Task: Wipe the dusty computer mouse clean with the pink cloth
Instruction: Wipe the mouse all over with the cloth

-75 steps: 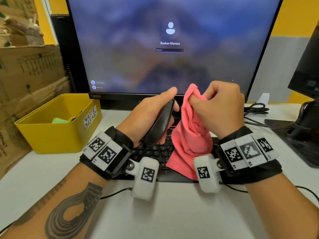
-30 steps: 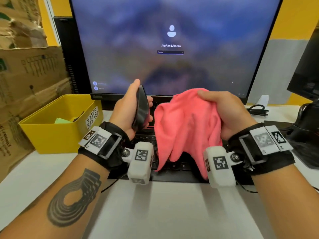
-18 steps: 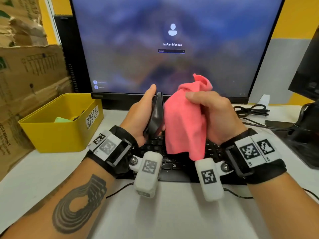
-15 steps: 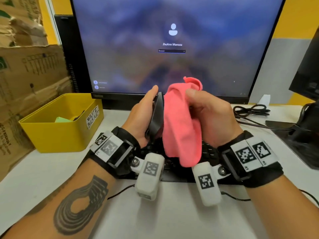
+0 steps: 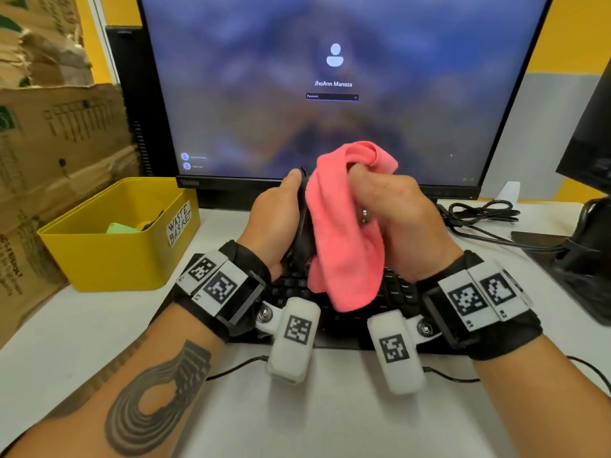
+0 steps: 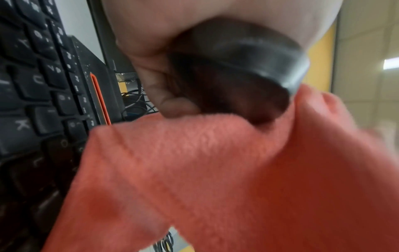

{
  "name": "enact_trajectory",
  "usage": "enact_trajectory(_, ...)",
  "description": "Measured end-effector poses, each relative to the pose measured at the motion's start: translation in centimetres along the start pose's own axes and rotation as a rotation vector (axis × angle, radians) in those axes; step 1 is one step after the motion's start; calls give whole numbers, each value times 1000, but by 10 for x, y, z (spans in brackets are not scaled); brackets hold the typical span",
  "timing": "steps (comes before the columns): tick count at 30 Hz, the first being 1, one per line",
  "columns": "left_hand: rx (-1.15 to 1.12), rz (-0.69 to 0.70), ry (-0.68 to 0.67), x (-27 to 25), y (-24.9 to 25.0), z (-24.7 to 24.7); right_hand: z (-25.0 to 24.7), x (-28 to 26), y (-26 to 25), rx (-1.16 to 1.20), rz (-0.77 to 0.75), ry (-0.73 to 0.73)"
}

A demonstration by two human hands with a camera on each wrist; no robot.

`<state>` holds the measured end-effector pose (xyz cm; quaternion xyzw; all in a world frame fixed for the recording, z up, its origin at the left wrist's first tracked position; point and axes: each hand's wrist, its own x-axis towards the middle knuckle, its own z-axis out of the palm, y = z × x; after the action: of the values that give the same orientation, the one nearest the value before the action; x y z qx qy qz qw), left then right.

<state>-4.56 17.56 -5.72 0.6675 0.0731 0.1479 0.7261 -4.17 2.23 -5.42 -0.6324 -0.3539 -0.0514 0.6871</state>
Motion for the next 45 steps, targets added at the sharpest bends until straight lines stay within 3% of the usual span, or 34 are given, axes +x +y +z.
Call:
enact_trajectory(2, -27, -17, 10, 0, 2, -2, 0, 1, -4, 247, 196, 10)
enact_trajectory(3, -34, -22, 16, -1, 4, -2, 0, 1, -2, 254, 214, 14)
enact_trajectory(8, 93, 31, 27, -1, 3, -2, 8, -1, 13, -365, -86, -90)
enact_trajectory(12, 262, 125, 10, -3, 4, -1, 7, 3, 15, -351, -61, -21)
enact_trajectory(17, 417, 244, -139, -9, 3, 3, -1, 8, 13, -257, -44, 131)
enact_trajectory(21, 156, 105, 2, 2, 6, -4, 7, 1, 14, -389, -51, 3)
enact_trajectory(24, 64, 70, 37, 4, 8, -7, 13, -3, 17, -442, -1, -86)
enact_trajectory(29, 54, 80, -49, 5, 9, -5, 10, -3, 14, -265, 80, -37)
enact_trajectory(33, 179, 148, -134, 1, 12, -8, 12, -4, 13, -45, 207, -2)
enact_trajectory(38, -105, 3, -380, 0, 4, -5, 16, -2, 7, 23, 285, 51)
enact_trajectory(42, -31, 30, -248, 0, -1, -8, 20, -2, 4, 127, 315, 43)
enact_trajectory(45, 154, 45, -280, 8, -2, -3, 22, -2, 6, 194, 396, 10)
